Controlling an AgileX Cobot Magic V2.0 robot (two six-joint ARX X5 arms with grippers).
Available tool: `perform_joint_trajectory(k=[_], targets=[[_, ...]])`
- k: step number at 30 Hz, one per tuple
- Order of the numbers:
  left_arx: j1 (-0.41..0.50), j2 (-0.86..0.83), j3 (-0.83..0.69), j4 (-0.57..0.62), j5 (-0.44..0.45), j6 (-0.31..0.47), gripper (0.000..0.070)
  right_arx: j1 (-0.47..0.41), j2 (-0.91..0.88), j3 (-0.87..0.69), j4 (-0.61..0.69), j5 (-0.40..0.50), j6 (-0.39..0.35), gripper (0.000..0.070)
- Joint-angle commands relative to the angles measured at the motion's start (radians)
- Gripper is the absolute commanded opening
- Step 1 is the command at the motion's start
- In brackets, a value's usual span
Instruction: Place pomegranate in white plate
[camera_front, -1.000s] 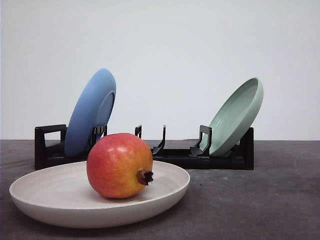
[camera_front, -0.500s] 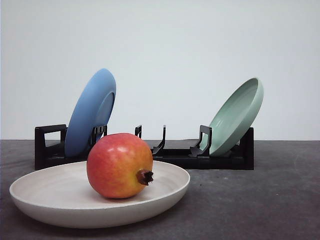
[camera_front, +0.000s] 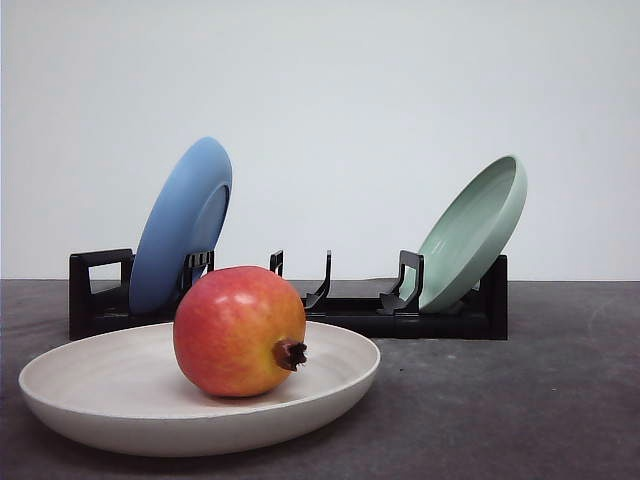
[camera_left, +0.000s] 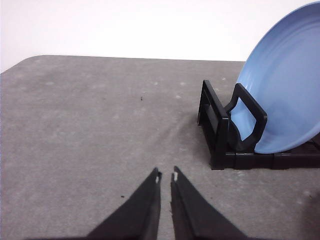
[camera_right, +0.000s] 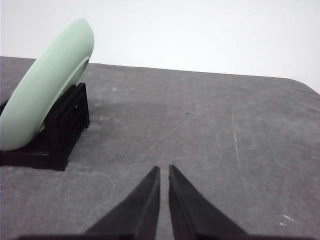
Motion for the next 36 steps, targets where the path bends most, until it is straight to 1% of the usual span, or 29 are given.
perform_joint_trajectory(k=[1,36], targets=[[0.000,-0.001,-0.010,0.011,-0.002,-0.004,0.0016,-0.001,0.001,-0.004,0.009,0.000,0.011,0.0029],[0.000,-0.001,-0.010,0.011,-0.002,-0.004,0.0016,-0.001,0.001,-0.004,0.009,0.000,0.011,0.0029]])
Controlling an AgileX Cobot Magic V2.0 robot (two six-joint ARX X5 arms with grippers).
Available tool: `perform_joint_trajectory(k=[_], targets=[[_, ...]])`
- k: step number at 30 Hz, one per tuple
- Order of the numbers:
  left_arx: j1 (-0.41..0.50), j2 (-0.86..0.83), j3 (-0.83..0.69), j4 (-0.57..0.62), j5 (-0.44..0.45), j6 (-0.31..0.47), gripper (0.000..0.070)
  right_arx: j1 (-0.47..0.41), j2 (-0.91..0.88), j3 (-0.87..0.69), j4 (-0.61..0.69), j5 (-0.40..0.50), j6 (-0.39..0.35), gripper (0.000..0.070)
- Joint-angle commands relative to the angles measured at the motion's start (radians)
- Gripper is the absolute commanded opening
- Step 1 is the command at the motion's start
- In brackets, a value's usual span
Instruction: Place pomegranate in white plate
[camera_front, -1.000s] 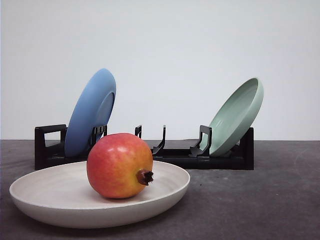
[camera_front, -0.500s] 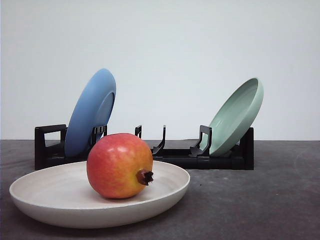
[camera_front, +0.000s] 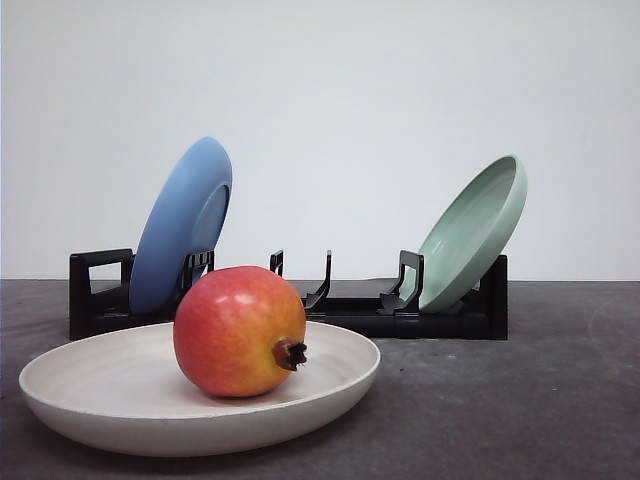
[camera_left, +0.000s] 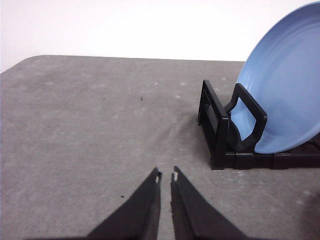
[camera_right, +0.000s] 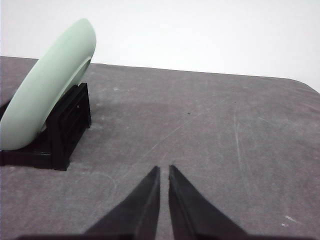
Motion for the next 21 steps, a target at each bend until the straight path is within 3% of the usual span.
perform_joint_trajectory(k=[1,21], targets=[[0.000,-0.001,-0.010,0.011,-0.002,-0.005,0.0016,-0.001,0.001,-0.004,0.009,0.000,0.011,0.0029],[0.000,-0.001,-0.010,0.011,-0.002,-0.005,0.0016,-0.001,0.001,-0.004,0.009,0.000,0.011,0.0029]])
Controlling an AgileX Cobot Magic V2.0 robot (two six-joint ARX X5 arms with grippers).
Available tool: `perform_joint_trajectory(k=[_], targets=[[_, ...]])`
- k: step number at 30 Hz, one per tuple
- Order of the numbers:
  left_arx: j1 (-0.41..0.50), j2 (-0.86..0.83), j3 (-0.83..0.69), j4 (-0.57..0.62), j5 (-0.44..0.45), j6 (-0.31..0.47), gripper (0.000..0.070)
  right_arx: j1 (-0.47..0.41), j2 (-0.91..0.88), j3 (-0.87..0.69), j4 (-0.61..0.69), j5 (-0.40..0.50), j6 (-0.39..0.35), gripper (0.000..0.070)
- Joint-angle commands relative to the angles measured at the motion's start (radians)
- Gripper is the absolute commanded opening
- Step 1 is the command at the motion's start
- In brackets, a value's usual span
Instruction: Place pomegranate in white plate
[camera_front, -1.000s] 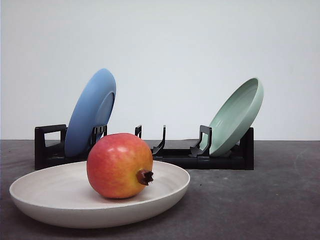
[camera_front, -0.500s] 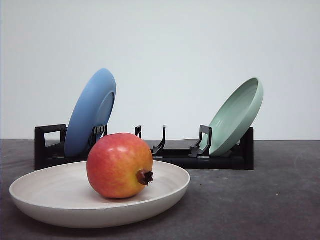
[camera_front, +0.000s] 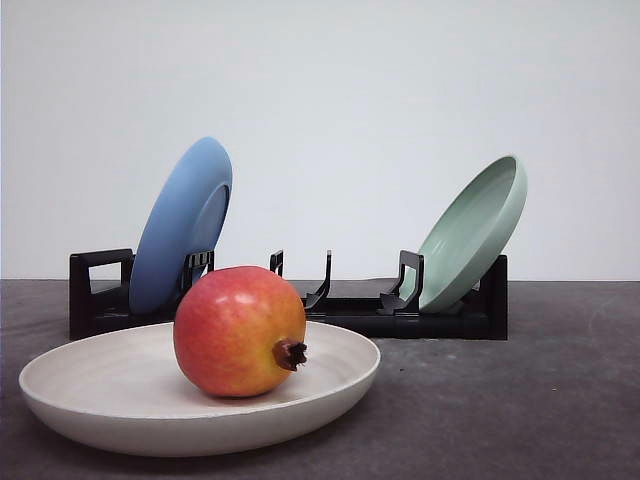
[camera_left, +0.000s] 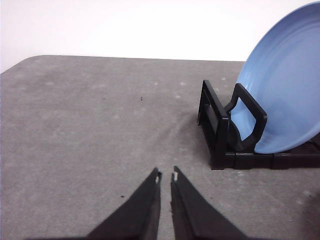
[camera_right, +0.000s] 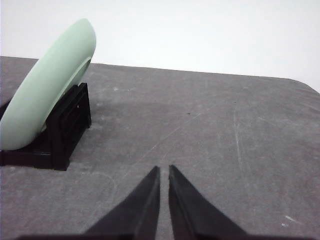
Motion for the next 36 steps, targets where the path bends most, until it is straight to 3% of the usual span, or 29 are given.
perform_joint_trajectory(k=[1,36], targets=[[0.000,-0.001,-0.010,0.011,-0.002,-0.005,0.0016,-0.001,0.001,-0.004,0.009,0.000,0.011,0.0029],[0.000,-0.001,-0.010,0.011,-0.002,-0.005,0.0016,-0.001,0.001,-0.004,0.009,0.000,0.011,0.0029]])
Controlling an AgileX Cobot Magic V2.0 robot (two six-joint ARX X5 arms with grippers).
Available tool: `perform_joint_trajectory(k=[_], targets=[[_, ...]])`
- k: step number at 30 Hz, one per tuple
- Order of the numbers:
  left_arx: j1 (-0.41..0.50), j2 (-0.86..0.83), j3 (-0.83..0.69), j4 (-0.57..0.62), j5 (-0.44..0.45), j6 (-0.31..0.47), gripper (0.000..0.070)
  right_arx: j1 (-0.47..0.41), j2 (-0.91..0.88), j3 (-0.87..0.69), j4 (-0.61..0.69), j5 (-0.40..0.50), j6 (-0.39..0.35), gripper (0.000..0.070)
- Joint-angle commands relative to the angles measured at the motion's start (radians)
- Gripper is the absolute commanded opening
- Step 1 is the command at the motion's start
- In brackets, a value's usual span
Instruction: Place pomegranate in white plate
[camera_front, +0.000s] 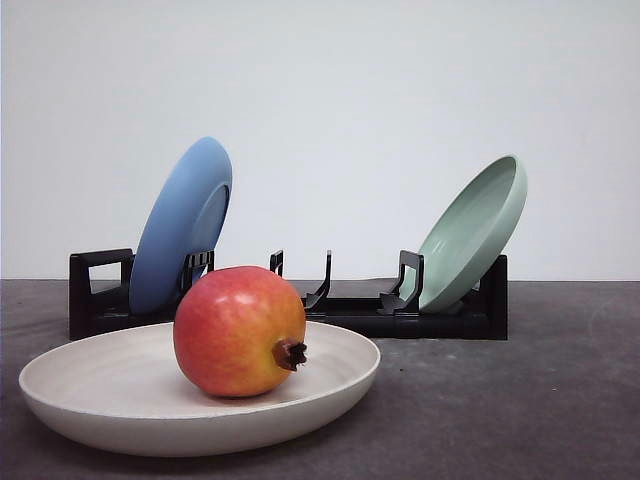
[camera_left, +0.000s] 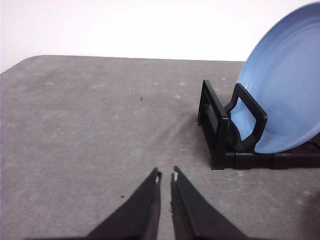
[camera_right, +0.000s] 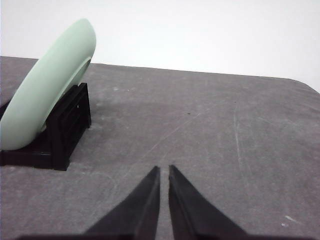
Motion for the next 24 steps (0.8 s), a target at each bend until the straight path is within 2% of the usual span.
perform_joint_trajectory(k=[1,24], targets=[[0.000,-0.001,-0.010,0.011,-0.002,-0.005,0.0016,-0.001,0.001,-0.004,0.009,0.000,0.011,0.0029],[0.000,-0.001,-0.010,0.011,-0.002,-0.005,0.0016,-0.001,0.001,-0.004,0.009,0.000,0.011,0.0029]])
